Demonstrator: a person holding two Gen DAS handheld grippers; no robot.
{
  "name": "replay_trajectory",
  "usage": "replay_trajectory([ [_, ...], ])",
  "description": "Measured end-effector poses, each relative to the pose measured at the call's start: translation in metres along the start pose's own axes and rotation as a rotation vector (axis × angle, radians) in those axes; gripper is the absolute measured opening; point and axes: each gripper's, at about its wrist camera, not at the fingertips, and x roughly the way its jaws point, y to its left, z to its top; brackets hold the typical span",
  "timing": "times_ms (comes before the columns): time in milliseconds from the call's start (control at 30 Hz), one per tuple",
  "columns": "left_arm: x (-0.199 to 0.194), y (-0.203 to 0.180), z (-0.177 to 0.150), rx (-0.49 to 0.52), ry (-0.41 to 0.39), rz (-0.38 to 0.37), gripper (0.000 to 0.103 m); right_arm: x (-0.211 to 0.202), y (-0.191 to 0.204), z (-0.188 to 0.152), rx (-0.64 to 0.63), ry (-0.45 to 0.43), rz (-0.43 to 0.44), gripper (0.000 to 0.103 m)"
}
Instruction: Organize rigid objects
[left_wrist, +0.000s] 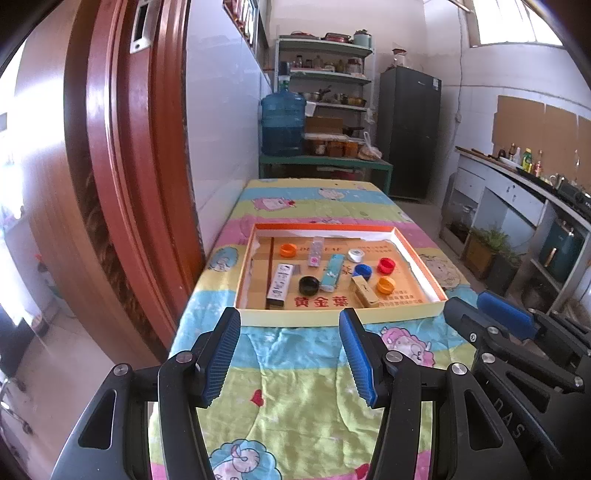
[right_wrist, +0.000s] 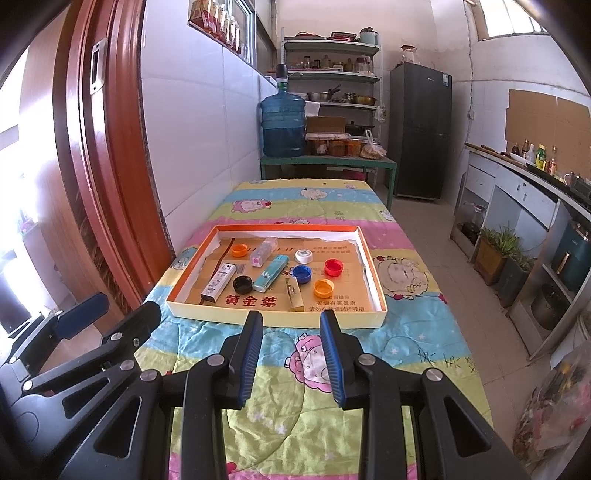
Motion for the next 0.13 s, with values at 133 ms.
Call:
replay_trajectory([
  [133,-0.0020,0.0014,0.0013,-0.004,-0.009,0.002,0.058,0.0012,0.0000,-0.0006,-0.002,0.007,0.001,0.032],
])
